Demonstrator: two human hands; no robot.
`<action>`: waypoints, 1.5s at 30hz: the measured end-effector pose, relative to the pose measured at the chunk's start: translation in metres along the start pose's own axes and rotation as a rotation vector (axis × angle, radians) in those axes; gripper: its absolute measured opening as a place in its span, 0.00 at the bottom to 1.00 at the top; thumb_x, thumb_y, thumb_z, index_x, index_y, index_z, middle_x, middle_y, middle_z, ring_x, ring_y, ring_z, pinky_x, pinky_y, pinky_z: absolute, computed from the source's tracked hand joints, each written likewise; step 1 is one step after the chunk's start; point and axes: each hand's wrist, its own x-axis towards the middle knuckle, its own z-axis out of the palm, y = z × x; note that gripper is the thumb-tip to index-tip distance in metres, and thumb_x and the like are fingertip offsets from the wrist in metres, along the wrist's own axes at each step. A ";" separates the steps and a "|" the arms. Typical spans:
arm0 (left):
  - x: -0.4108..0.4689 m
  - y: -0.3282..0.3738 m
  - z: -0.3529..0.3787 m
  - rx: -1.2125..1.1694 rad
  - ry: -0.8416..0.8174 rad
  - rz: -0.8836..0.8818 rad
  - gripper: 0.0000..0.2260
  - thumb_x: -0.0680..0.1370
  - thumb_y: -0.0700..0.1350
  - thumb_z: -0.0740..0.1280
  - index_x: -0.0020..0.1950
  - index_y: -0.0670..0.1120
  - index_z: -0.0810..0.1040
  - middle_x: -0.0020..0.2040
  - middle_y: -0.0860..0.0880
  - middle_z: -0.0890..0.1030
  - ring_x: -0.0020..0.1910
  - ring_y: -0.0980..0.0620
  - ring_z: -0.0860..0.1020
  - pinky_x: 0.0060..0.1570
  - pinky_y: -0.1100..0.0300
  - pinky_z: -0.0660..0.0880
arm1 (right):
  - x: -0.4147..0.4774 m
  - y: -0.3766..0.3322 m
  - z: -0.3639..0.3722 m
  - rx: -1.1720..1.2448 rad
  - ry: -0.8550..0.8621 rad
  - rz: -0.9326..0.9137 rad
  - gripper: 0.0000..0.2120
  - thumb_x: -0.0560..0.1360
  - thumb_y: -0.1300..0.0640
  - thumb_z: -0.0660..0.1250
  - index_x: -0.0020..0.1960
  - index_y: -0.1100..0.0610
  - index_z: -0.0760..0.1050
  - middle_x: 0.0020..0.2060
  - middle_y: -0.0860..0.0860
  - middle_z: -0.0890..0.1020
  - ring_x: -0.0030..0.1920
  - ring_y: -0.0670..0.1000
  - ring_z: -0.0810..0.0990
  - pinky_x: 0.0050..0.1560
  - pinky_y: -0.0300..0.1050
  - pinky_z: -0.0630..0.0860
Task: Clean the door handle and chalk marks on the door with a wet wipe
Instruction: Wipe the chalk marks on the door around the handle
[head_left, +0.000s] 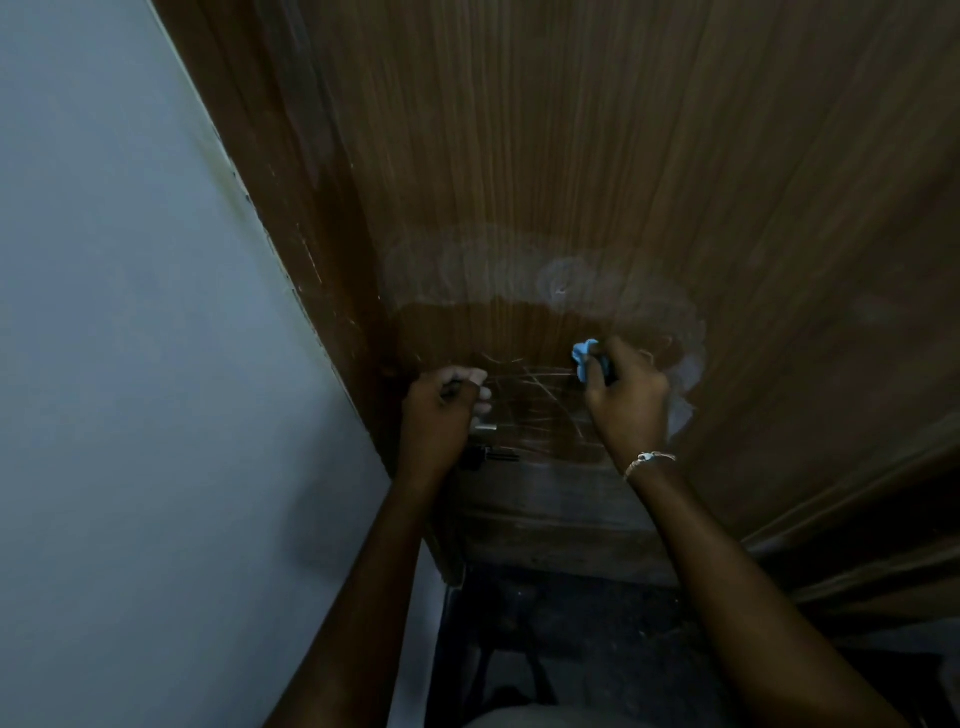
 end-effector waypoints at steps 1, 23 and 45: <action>0.000 -0.001 -0.001 0.003 0.008 0.002 0.07 0.81 0.47 0.67 0.54 0.46 0.82 0.44 0.48 0.85 0.42 0.51 0.85 0.40 0.61 0.80 | 0.001 0.005 -0.005 0.029 0.030 0.039 0.02 0.75 0.61 0.68 0.47 0.56 0.78 0.40 0.51 0.82 0.40 0.49 0.81 0.39 0.32 0.67; -0.001 0.004 0.025 0.065 0.003 0.059 0.08 0.81 0.47 0.66 0.55 0.47 0.82 0.45 0.49 0.85 0.44 0.52 0.85 0.46 0.54 0.82 | -0.017 0.032 0.001 0.014 -0.009 0.002 0.06 0.73 0.63 0.71 0.49 0.56 0.80 0.42 0.52 0.83 0.42 0.50 0.81 0.44 0.34 0.70; -0.007 -0.003 0.047 0.254 -0.033 0.224 0.08 0.80 0.47 0.66 0.57 0.48 0.81 0.51 0.54 0.83 0.52 0.59 0.81 0.54 0.59 0.79 | -0.013 0.057 -0.024 0.098 0.117 0.119 0.03 0.74 0.63 0.68 0.45 0.57 0.80 0.42 0.50 0.83 0.43 0.50 0.82 0.44 0.42 0.77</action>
